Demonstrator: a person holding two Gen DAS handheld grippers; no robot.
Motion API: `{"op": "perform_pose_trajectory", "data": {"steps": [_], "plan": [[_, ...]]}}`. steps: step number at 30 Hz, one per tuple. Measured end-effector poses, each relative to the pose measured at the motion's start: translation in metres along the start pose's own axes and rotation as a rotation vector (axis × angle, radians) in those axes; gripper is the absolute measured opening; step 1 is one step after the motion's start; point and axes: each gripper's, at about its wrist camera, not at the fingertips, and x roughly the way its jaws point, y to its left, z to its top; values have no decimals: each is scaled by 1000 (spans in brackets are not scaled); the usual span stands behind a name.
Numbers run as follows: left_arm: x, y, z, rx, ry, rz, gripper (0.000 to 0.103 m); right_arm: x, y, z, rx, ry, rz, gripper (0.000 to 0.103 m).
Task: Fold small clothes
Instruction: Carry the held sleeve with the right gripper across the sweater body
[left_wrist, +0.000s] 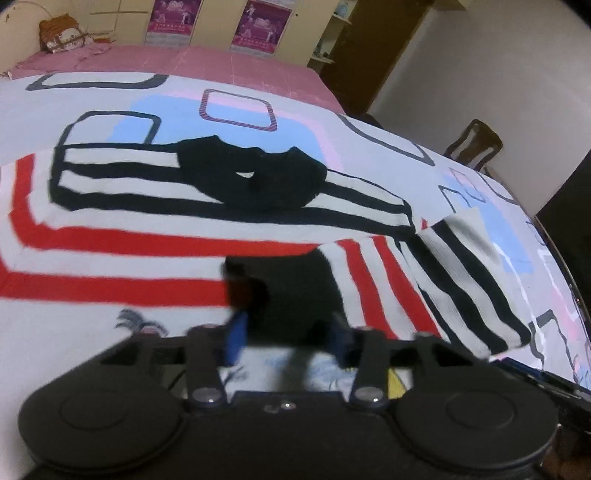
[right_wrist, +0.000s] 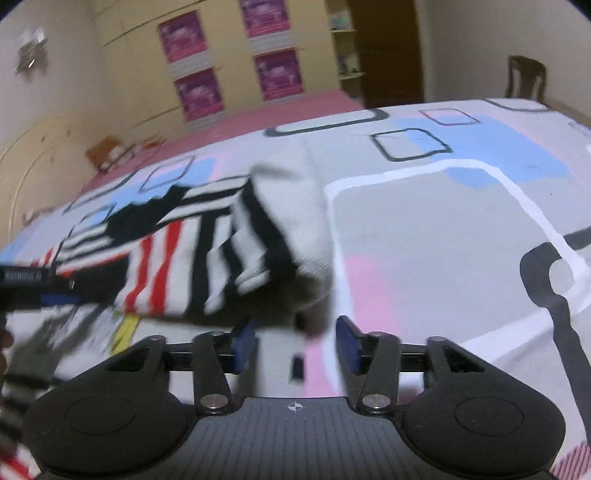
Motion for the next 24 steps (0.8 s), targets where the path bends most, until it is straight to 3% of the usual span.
{"op": "perform_pose_trajectory", "data": {"steps": [2,4,8,10,12,14,21,22,23,24], "plan": [[5,-2,2,18,6,-6,12,10,-3,5,19,7,-10,31],[-3,-4,5,27,-24,-16,10,19,0,8,23,14,-2,19],[-48,7,15,45,-167,17,10,27,9,5,-36,22,-38,18],[-68,28,15,22,-198,51,10,28,9,5,-39,21,-40,18],[-74,50,8,20,-178,104,10,28,10,4,-48,23,-42,18],[-64,67,-2,-23,-125,111,10,29,13,4,-70,23,-48,18],[-44,67,-20,7,-76,140,11,30,14,5,-98,41,-45,18],[-46,68,-20,14,-75,144,20,26,14,7,-96,49,-25,20],[-48,71,-21,19,-79,159,36,21,13,9,-91,46,-14,44],[-54,72,-20,24,-97,176,46,13,10,10,-88,23,-11,62]]}}
